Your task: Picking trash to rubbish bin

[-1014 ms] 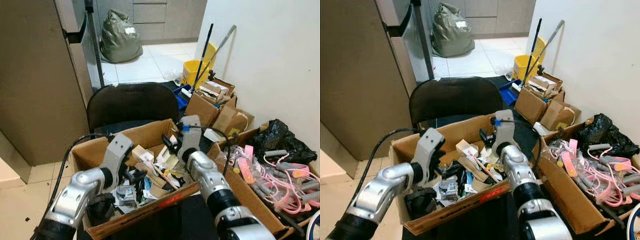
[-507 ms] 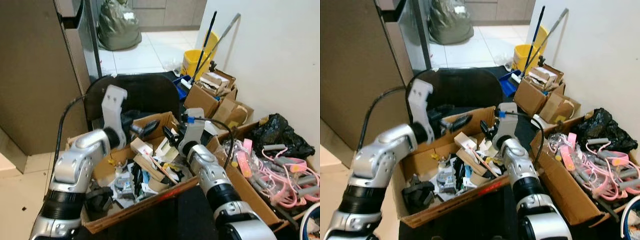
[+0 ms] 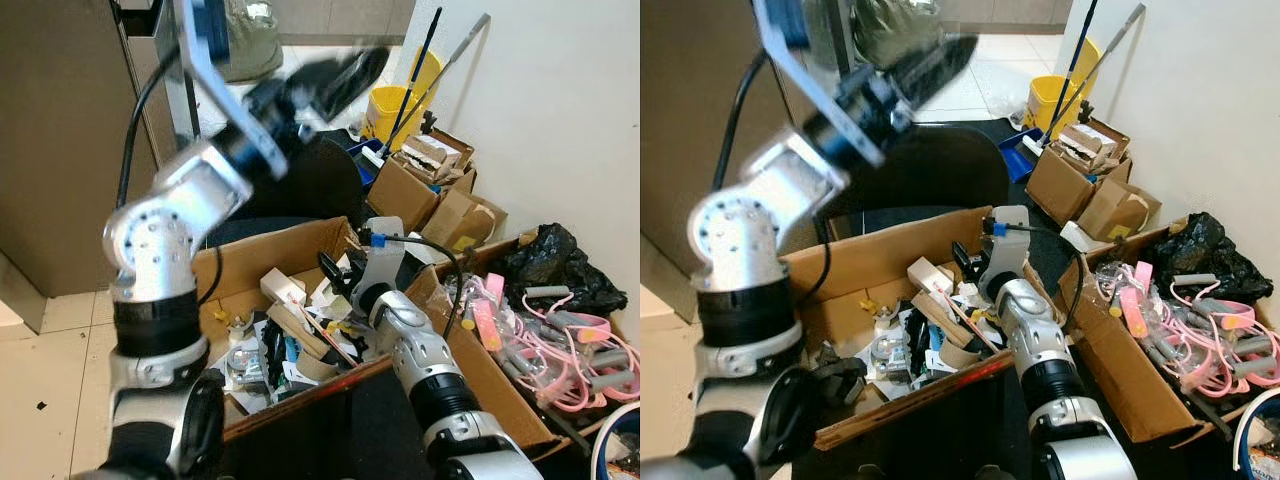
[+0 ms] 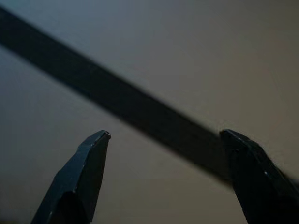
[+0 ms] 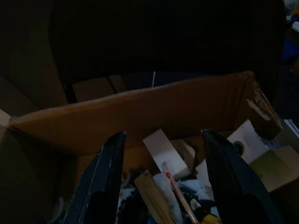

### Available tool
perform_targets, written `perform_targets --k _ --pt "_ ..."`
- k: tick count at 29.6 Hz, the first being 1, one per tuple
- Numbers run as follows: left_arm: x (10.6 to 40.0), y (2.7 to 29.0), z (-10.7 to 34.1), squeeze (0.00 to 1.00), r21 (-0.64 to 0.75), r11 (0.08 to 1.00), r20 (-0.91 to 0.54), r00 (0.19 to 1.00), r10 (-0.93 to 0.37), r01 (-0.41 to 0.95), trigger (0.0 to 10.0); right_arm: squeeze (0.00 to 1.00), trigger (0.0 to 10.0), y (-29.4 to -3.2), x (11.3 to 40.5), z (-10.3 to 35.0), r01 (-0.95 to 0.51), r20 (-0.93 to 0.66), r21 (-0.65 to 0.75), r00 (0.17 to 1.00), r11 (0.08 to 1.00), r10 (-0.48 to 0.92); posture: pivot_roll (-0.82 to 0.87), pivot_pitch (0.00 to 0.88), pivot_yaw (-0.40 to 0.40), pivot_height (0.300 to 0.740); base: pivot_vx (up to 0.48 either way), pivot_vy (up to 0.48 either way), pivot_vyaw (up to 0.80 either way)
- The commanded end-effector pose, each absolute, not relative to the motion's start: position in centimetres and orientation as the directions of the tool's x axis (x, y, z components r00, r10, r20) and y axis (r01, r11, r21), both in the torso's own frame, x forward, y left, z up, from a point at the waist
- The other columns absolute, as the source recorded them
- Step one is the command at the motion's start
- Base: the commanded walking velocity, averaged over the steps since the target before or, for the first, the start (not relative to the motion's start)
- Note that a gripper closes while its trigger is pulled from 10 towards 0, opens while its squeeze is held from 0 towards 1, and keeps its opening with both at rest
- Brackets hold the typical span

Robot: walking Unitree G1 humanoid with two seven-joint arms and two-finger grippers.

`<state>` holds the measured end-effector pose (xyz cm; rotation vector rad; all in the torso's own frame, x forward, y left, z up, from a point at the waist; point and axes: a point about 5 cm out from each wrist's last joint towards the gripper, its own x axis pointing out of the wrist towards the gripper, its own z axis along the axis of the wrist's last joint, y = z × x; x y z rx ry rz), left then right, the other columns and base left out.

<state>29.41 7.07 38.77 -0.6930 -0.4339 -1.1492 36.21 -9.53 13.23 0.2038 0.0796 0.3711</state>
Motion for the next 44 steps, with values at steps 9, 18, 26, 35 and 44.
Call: perform_targets --k 9,18,26,35,44 --pt "27.0 7.6 45.1 0.00 -0.224 0.018 0.791 0.193 -0.581 0.974 10.0 0.00 10.0 -10.3 35.6 12.3 -0.347 -0.079 0.214 0.926 0.913 0.370 -0.06 0.227 -0.093 0.740 0.000 0.000 0.00" --pt "26.5 9.2 46.4 0.00 -0.225 -0.060 0.837 0.161 -0.522 0.972 10.0 0.00 10.0 -10.3 35.3 12.3 -0.338 -0.078 0.224 0.929 0.914 0.363 -0.06 0.222 -0.081 0.740 0.000 0.000 0.00" --pt "26.4 9.7 46.5 0.00 -0.253 -0.103 0.837 0.164 -0.521 0.962 10.0 0.00 10.0 -10.1 35.2 12.3 -0.342 -0.079 0.218 0.927 0.914 0.366 -0.06 0.224 -0.072 0.740 0.000 0.000 0.00" --pt "30.8 11.0 41.4 0.00 -0.356 0.148 0.711 0.371 -0.597 0.922 10.0 0.00 10.0 -11.1 35.1 12.3 -0.307 -0.071 0.227 0.941 0.924 0.330 -0.05 0.215 -0.054 0.740 0.000 0.000 0.00" --pt "34.6 13.1 29.1 0.00 -0.175 0.832 0.160 0.849 -0.503 0.526 10.0 0.00 10.0 -12.6 34.5 12.3 -0.234 -0.045 0.243 0.967 0.941 0.252 -0.04 0.180 0.014 0.740 0.000 0.000 0.00"
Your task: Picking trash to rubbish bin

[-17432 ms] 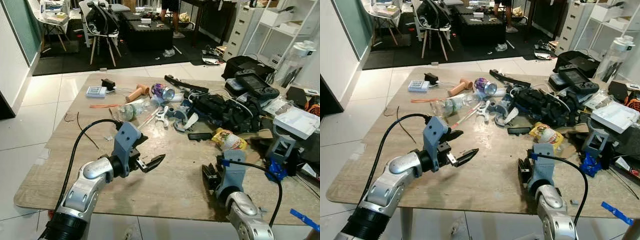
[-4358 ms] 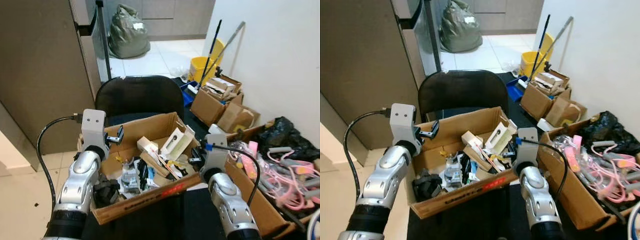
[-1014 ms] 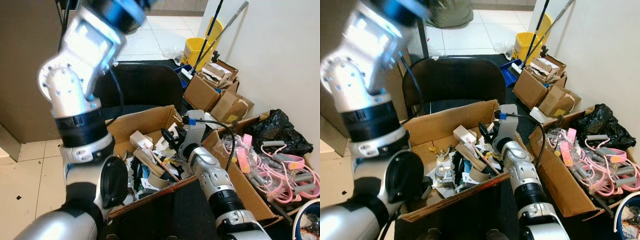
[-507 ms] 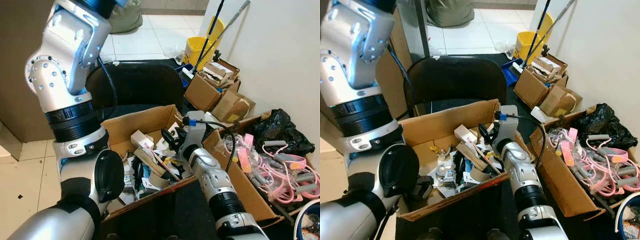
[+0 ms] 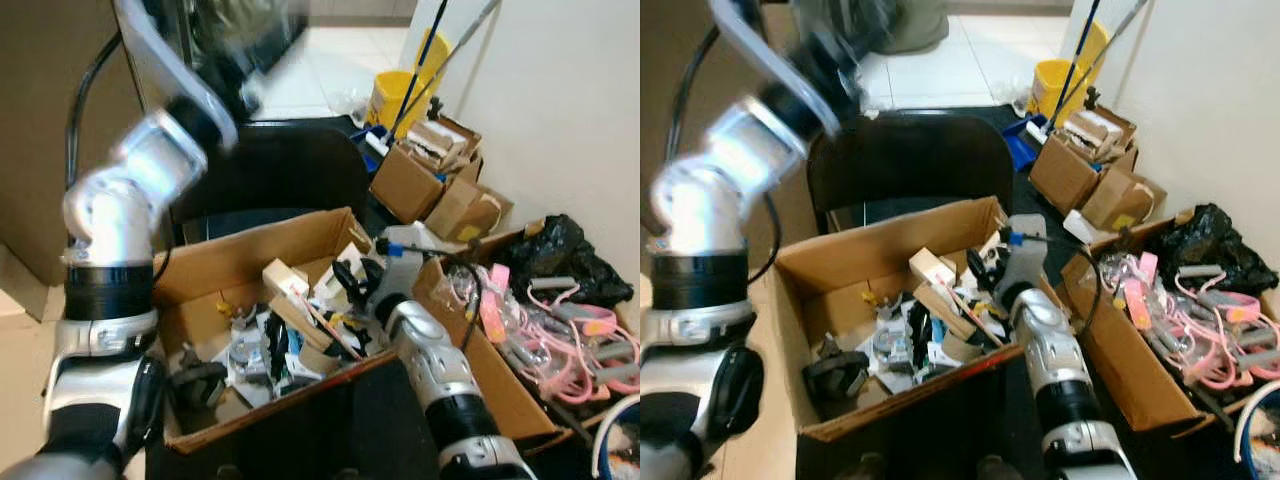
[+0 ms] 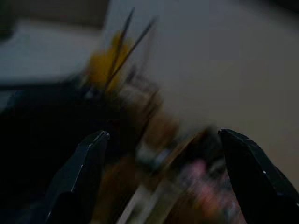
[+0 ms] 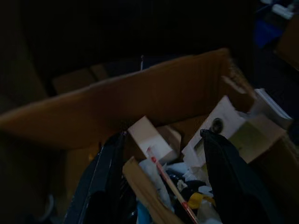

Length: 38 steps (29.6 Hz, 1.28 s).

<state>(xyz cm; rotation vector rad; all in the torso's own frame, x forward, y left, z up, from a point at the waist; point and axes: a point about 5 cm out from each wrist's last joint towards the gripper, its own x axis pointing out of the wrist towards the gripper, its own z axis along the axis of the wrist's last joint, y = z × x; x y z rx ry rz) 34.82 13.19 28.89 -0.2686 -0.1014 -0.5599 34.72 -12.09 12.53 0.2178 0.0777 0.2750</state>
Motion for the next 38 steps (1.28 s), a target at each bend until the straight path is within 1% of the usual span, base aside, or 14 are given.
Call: perform_targets --k 1,4,8,9,10,11,12,13,15,17,21,29,35,38 --pt "34.7 13.7 27.4 0.00 -0.130 0.867 0.113 0.876 -0.469 0.481 10.0 0.00 10.0 -12.9 34.4 12.3 -0.223 -0.043 0.242 0.970 0.944 0.240 -0.04 0.170 0.026 0.740 0.000 0.000 0.00" --pt "34.4 14.7 24.4 0.00 -0.087 0.911 0.040 0.915 -0.402 0.404 10.0 0.00 10.0 -13.3 34.1 12.1 -0.201 -0.041 0.243 0.975 0.949 0.217 -0.04 0.159 0.040 0.740 0.000 0.000 0.00" --pt "34.3 15.3 22.9 0.00 -0.056 0.936 -0.010 0.937 -0.349 0.348 10.0 0.00 10.0 -13.5 34.0 12.0 -0.186 -0.037 0.250 0.979 0.950 0.201 -0.04 0.153 0.048 0.740 0.000 0.000 0.00" --pt "34.1 15.7 21.4 0.00 -0.087 0.947 -0.088 0.944 -0.318 0.311 10.0 0.00 10.0 -13.7 33.9 12.1 -0.161 -0.034 0.235 0.984 0.959 0.174 -0.04 0.140 0.051 0.740 0.000 0.000 0.00" --pt "34.1 15.7 21.4 0.00 -0.087 0.947 -0.088 0.944 -0.318 0.311 10.0 0.00 10.0 -13.7 33.9 12.1 -0.161 -0.034 0.235 0.984 0.959 0.174 -0.04 0.140 0.051 0.740 0.000 0.000 0.00" --pt "33.9 15.9 20.1 0.00 -0.089 0.953 -0.140 0.944 -0.298 0.288 10.0 0.00 10.0 -13.8 33.7 12.1 -0.142 -0.030 0.221 0.988 0.965 0.152 -0.04 0.134 0.058 0.740 0.000 0.000 0.00" --pt "33.4 16.2 18.3 0.00 -0.048 0.962 -0.188 0.944 -0.272 0.268 10.0 0.00 10.0 -14.0 33.6 12.1 -0.117 -0.021 0.220 0.992 0.968 0.125 -0.04 0.127 0.055 0.740 0.000 0.000 0.00" --pt "33.4 16.2 18.3 0.00 -0.048 0.962 -0.188 0.944 -0.272 0.268 10.0 0.00 10.0 -14.0 33.6 12.1 -0.117 -0.021 0.220 0.992 0.968 0.125 -0.04 0.127 0.055 0.740 0.000 0.000 0.00" --pt "32.6 16.9 15.5 0.00 0.085 0.976 -0.239 0.956 -0.173 0.198 10.0 0.00 10.0 -14.8 33.3 12.4 -0.066 0.003 0.210 0.998 0.975 0.067 -0.04 0.115 0.055 0.740 0.000 0.000 0.00" --pt "32.3 17.2 14.4 0.00 0.127 0.978 -0.245 0.960 -0.132 0.167 10.0 0.00 10.0 -15.4 33.2 12.7 -0.035 0.025 0.210 0.999 0.977 0.030 -0.04 0.111 0.056 0.740 0.000 0.000 0.00" --pt "31.8 17.1 12.5 0.00 0.105 0.987 -0.228 0.969 -0.094 0.120 10.0 0.00 10.0 -16.7 33.1 12.9 0.032 0.064 0.168 0.997 0.985 -0.044 -0.04 0.095 0.049 0.740 0.000 0.000 0.00" --pt "32.0 16.0 11.3 0.00 0.126 0.987 -0.219 0.973 -0.068 0.097 10.0 0.00 10.0 -17.7 32.2 13.1 0.058 0.182 0.099 0.980 0.993 -0.075 -0.03 0.082 0.042 0.740 0.000 0.000 0.00" --pt "32.2 16.4 11.0 0.00 0.176 0.982 -0.185 0.982 -0.042 0.075 10.0 0.00 10.0 -18.1 31.9 12.5 0.091 0.164 0.161 0.979 0.983 -0.117 -0.04 0.093 0.034 0.740 0.000 0.000 0.00" --pt "31.9 16.0 10.8 0.00 0.183 0.976 -0.197 0.977 -0.082 0.119 10.0 0.00 10.0 -17.7 31.3 11.9 0.045 0.156 0.183 0.985 0.982 -0.074 -0.03 0.097 0.021 0.740 0.000 0.000 0.00"
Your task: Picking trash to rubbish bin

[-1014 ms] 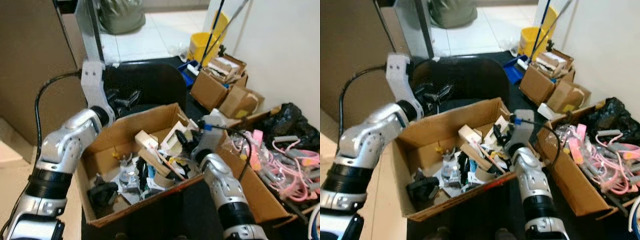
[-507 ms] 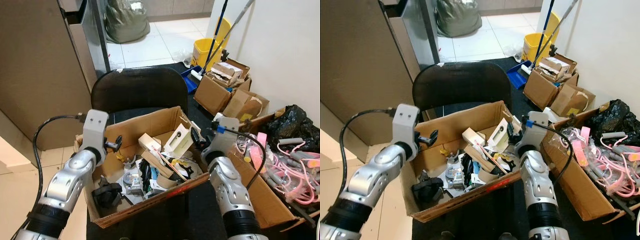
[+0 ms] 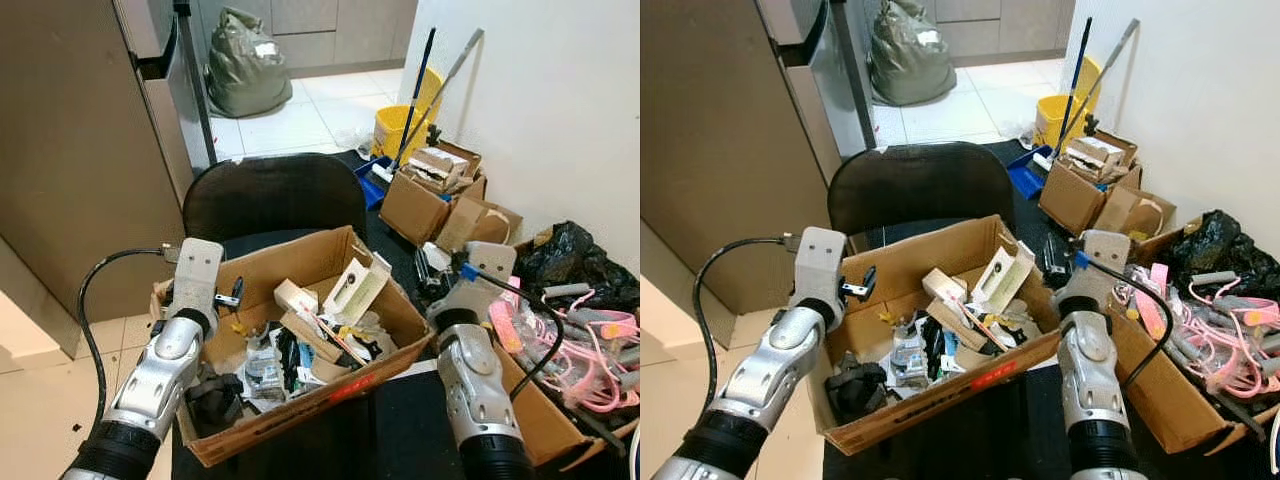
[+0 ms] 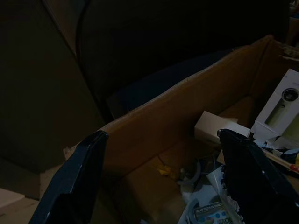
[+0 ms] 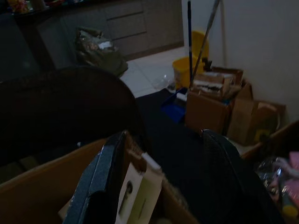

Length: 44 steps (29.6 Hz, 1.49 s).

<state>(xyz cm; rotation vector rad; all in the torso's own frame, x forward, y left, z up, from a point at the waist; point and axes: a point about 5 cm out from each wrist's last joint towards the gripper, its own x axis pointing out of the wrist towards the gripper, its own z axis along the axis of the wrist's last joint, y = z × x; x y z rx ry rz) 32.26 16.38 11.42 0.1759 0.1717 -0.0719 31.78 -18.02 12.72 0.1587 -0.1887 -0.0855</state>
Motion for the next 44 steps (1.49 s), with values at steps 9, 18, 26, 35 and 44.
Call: perform_targets --k 9,18,26,35,44 --pt "31.3 15.8 10.1 0.00 0.168 0.979 -0.194 0.978 -0.083 0.117 10.0 0.00 10.0 -17.8 30.0 10.3 0.030 0.111 0.132 0.993 0.991 -0.045 -0.04 0.091 0.012 0.740 0.000 0.000 0.00" --pt "31.4 15.1 9.9 0.00 0.165 0.977 -0.184 0.978 -0.100 0.132 10.0 0.00 10.0 -18.2 29.0 8.6 0.068 0.032 0.160 0.997 0.985 -0.074 -0.06 0.081 0.013 0.740 0.000 0.000 0.00" --pt "31.9 15.2 10.1 0.00 0.172 0.979 -0.193 0.978 -0.074 0.108 10.0 0.00 10.0 -17.7 28.9 8.3 0.067 0.019 0.169 0.997 0.983 -0.071 -0.06 0.071 0.005 0.740 0.000 0.000 0.00" --pt "31.8 16.0 10.2 0.00 0.175 0.981 -0.184 0.982 -0.050 0.083 10.0 0.00 10.0 -17.1 29.5 8.1 0.053 0.001 0.171 0.999 0.984 -0.054 -0.04 0.055 -0.002 0.740 0.000 0.000 -0.16" --pt "31.8 15.9 10.2 0.00 0.180 0.981 -0.179 0.983 -0.036 0.069 10.0 0.00 10.0 -17.3 29.4 7.7 0.065 -0.022 0.168 0.998 0.984 -0.062 -0.05 0.057 -0.009 0.740 0.000 0.000 -0.80"
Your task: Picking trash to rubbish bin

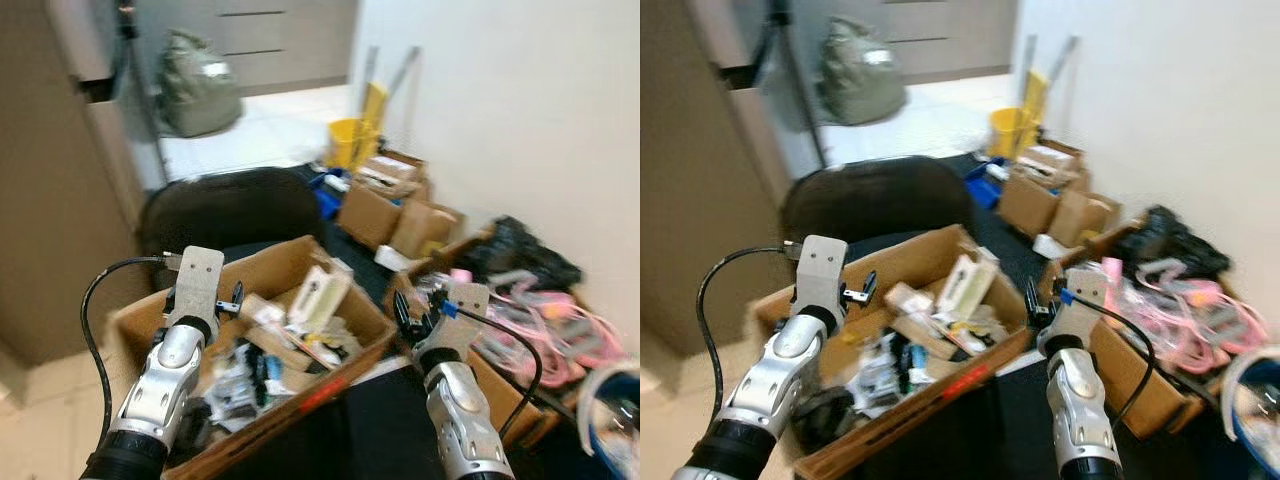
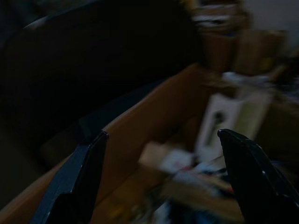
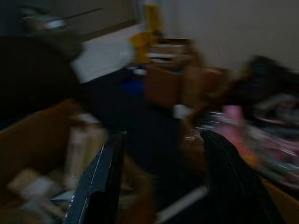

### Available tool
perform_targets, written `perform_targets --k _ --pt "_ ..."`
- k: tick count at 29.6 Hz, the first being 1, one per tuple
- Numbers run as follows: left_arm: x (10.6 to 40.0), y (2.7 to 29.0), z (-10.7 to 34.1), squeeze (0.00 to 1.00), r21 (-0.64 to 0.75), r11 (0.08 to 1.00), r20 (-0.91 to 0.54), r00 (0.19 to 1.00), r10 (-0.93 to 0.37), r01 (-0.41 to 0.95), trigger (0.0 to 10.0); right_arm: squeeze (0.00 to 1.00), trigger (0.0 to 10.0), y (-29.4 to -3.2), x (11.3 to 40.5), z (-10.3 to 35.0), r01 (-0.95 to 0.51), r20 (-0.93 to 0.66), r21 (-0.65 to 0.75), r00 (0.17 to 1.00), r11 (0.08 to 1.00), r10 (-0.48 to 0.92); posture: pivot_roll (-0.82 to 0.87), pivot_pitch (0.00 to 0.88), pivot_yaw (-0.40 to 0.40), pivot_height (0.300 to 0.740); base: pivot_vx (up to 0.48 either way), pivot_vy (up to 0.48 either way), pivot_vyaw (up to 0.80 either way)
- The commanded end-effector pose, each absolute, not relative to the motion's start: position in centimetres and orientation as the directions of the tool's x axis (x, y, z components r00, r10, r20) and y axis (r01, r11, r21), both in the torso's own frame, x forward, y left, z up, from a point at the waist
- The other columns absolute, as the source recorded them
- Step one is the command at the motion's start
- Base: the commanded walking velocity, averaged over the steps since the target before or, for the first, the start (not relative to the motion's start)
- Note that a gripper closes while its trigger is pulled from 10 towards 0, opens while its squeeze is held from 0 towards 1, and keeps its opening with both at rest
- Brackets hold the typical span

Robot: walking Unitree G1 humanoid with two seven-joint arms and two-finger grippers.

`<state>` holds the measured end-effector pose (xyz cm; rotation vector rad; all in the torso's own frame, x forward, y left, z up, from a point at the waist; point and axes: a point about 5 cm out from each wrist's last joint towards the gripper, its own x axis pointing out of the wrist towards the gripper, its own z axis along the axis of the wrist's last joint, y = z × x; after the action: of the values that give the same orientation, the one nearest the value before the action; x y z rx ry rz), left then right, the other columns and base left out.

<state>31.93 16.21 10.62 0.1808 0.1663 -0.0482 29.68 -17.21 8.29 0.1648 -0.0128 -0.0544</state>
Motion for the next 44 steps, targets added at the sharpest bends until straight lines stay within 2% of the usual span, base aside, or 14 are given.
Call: perform_targets --k 1,12,32,44 --pt "31.8 15.8 10.1 0.00 0.182 0.981 -0.183 0.982 -0.037 0.071 10.0 0.00 10.0 -17.4 29.3 7.7 0.065 -0.024 0.166 0.998 0.984 -0.062 -0.05 0.059 -0.010 0.740 0.000 0.000 -0.80" --pt "31.8 15.4 10.2 0.00 0.171 0.981 -0.190 0.980 -0.056 0.089 10.0 0.00 10.0 -18.1 29.0 7.3 0.088 -0.056 0.157 0.995 0.984 -0.080 -0.06 0.063 -0.013 0.740 0.000 0.000 -0.80" --pt "31.9 14.8 9.9 0.00 0.229 0.964 -0.194 0.977 -0.091 0.136 10.0 0.00 10.0 -18.9 29.0 7.4 0.149 -0.086 0.114 0.986 0.982 -0.140 -0.06 0.069 -0.016 0.740 0.000 0.000 -0.80" --pt "31.9 14.8 9.9 0.00 0.204 0.971 -0.192 0.978 -0.085 0.125 10.0 0.00 10.0 -18.6 29.0 7.1 0.164 -0.104 0.117 0.983 0.980 -0.152 -0.06 0.071 0.003 0.740 0.000 0.000 -0.80"
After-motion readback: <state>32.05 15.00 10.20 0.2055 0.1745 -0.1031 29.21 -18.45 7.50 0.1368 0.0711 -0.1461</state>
